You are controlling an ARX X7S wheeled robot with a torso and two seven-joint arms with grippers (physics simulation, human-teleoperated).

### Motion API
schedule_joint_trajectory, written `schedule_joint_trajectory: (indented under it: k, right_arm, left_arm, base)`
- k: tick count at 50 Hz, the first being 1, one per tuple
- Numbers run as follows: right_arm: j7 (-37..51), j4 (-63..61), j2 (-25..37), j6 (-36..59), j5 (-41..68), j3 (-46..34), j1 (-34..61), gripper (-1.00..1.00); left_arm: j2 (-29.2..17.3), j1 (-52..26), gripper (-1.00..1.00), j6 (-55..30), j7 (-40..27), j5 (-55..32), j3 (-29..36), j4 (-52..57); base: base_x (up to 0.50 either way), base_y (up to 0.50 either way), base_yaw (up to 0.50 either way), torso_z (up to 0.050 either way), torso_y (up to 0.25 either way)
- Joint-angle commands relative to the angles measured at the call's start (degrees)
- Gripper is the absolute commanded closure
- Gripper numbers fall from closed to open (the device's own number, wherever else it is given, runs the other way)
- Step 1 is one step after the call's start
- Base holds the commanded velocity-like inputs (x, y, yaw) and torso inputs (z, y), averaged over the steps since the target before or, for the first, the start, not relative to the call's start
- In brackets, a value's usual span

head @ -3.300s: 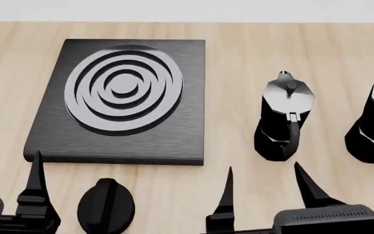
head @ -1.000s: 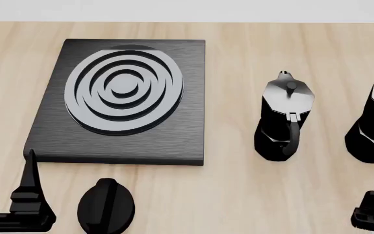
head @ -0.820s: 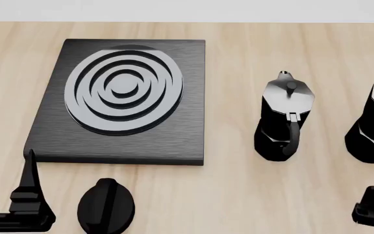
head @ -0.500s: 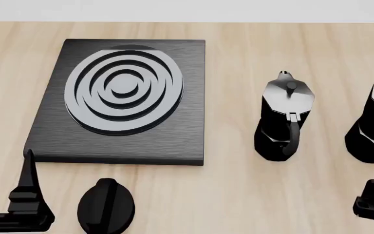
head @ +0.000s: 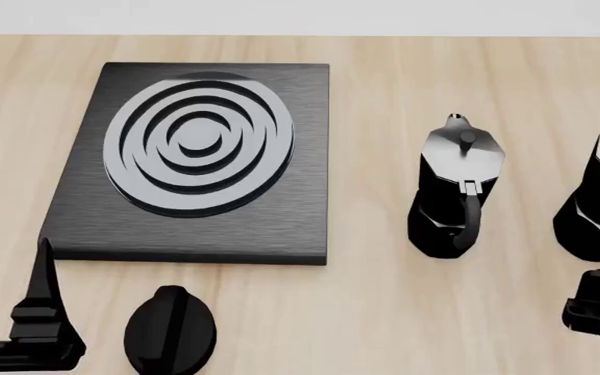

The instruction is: Put the right moka pot on the stove.

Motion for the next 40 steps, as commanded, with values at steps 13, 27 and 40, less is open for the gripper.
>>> schedule_joint_trajectory:
  k: [13, 27, 40]
  right_arm:
    - [-1.5, 6.5, -1.0, -0.6, -1.3, -2.3, 4.5, -1.00]
    - [-1.9, 10.0, -1.3, 0.2, -2.1, -3.6, 7.8, -1.00]
    - [-2.3, 12.8, -1.5, 1.4, -2.6, -4.7, 10.9, -1.00]
  left_arm:
    - [-0.1, -0.2, -1.00, -0.2, -0.5, -0.8, -0.3, 0.1]
    - [-0.3, 0.0, -1.00, 0.3, -0.6, -0.9, -0.2, 0.0]
    - [-0.3, 0.0, -1.00, 0.7, -0.6, -1.1, -0.2, -0.2]
  base:
    - [0.00, 0.00, 0.00, 0.000, 0.000]
    - [0.00, 0.00, 0.00, 0.000, 0.000]
    - [0.00, 0.00, 0.00, 0.000, 0.000]
